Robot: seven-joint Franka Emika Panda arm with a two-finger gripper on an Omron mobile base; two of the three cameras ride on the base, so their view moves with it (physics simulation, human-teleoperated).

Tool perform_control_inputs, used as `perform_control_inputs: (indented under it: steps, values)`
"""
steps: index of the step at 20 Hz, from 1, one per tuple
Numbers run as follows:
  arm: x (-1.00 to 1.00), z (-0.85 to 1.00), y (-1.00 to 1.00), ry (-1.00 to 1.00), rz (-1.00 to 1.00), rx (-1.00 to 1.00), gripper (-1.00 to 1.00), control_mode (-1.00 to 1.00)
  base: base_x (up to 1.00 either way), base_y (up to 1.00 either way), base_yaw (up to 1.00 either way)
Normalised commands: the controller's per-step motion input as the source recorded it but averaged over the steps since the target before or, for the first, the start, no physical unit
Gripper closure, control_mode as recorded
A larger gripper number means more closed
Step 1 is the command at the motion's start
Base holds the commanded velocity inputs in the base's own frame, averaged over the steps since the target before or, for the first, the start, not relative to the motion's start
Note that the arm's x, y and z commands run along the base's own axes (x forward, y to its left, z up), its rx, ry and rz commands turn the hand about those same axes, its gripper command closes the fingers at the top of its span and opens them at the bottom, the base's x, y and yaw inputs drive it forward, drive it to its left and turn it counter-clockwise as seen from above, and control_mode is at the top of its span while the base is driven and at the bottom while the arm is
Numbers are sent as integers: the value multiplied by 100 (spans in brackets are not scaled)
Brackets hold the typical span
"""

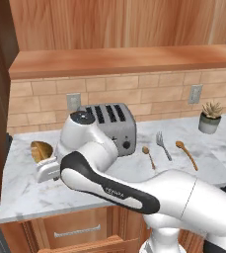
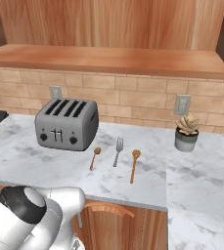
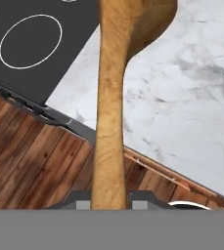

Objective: Organize the utensils by type. Pick up the wooden spoons from the counter and place them in the open cabinet. Then pick up the metallic utensils from the counter and place them in the open drawer.

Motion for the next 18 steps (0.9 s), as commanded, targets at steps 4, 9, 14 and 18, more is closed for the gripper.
perform_control_inputs:
  steps: [4,9,14,18]
  values:
    - [-10,71,-60,-1,19,2,100,-100,0,0,0]
    - [-9,82,-52,-5,14,0,100,-100,0,0,0]
    - [-4,84,-59,-8,7,0,100,-100,0,0,0]
    - [-2,79,-63,-13,3,0,100,-100,0,0,0]
